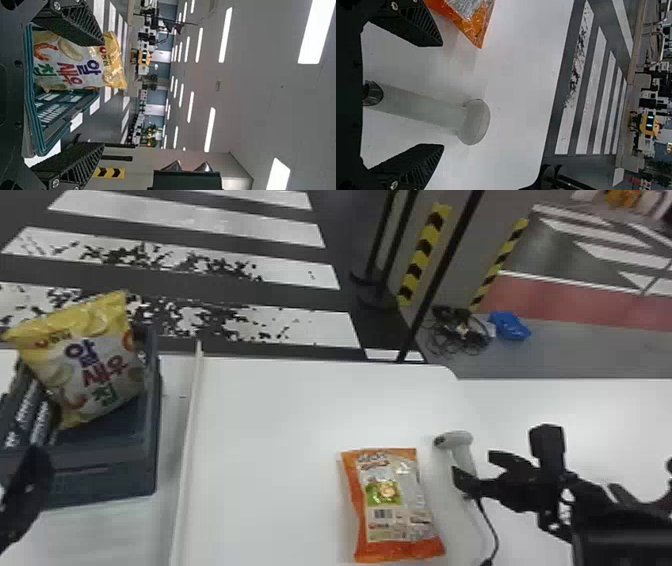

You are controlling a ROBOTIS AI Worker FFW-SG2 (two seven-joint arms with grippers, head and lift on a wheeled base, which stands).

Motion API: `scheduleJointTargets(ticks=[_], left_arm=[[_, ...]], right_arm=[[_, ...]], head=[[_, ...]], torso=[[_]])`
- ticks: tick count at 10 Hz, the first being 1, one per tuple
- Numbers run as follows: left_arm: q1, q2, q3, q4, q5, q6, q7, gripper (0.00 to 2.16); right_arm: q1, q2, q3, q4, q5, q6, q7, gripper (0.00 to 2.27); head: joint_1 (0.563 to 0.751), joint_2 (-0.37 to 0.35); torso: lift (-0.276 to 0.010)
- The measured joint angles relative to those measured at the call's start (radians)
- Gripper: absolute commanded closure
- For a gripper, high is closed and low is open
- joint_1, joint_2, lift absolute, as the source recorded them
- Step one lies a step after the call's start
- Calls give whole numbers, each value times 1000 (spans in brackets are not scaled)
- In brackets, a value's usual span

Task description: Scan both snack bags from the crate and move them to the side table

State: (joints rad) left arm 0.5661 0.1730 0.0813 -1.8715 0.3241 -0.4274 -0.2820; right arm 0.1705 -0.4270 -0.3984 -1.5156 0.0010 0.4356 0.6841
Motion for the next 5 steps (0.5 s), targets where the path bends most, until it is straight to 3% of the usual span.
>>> scheduleJointTargets(ticks=[5], left_arm=[[0,-1,5,8,0,0,0,100]], right_arm=[[-160,-64,78,223,-2,8,14,137]], head=[[695,-305]], torso=[[-99]])
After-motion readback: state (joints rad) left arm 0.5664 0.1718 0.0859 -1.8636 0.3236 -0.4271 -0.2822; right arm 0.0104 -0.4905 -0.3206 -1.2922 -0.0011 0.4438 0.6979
